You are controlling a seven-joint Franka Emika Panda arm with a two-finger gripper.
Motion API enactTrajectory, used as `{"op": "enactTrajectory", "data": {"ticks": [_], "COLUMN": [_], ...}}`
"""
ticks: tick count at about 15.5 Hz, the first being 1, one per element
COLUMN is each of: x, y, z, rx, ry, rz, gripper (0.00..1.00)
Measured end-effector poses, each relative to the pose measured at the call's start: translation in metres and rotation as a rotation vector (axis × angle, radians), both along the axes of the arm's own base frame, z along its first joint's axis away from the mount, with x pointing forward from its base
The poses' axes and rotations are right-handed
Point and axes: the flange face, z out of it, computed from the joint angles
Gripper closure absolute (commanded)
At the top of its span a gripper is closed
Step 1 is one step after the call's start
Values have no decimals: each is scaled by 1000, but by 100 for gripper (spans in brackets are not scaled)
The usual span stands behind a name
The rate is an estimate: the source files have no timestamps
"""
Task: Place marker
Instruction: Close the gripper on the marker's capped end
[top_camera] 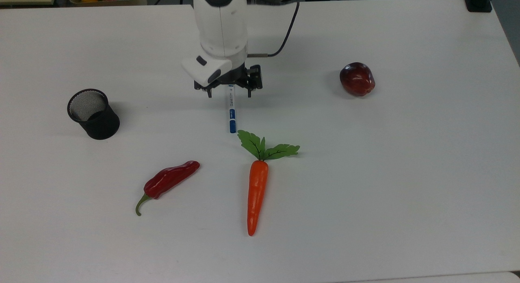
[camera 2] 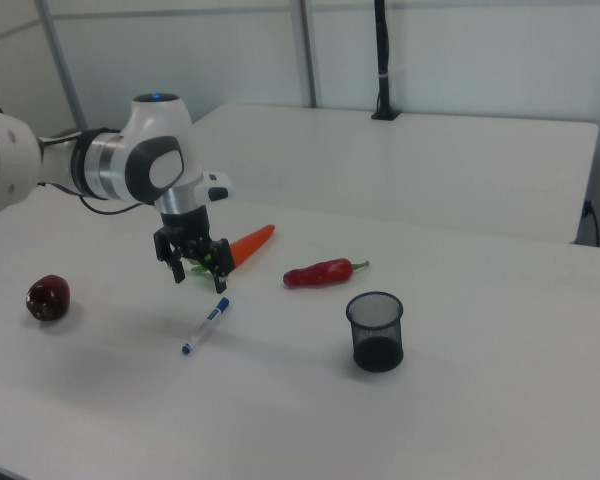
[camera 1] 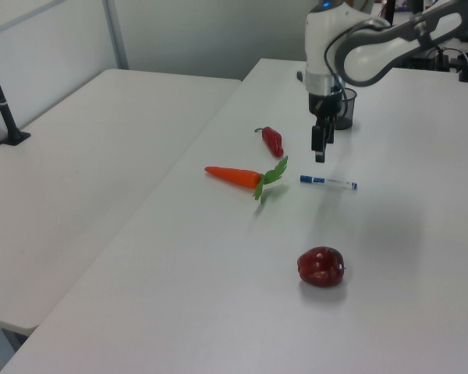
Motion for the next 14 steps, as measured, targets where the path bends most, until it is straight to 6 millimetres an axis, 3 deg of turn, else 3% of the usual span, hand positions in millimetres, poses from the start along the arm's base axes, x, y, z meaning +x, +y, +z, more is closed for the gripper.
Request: {"op": "enactTrajectory", "data": {"ticks": [2,7,11,14], "x": [5,14,18,19], "y": [1,2,4,9], "z": [-19,-60,-74,-75], "rx": [3,10,8,7], "ry": [0,-6,-30,-34], "rz": [-1,0,8,18], "gripper": [1,34,65,81]}}
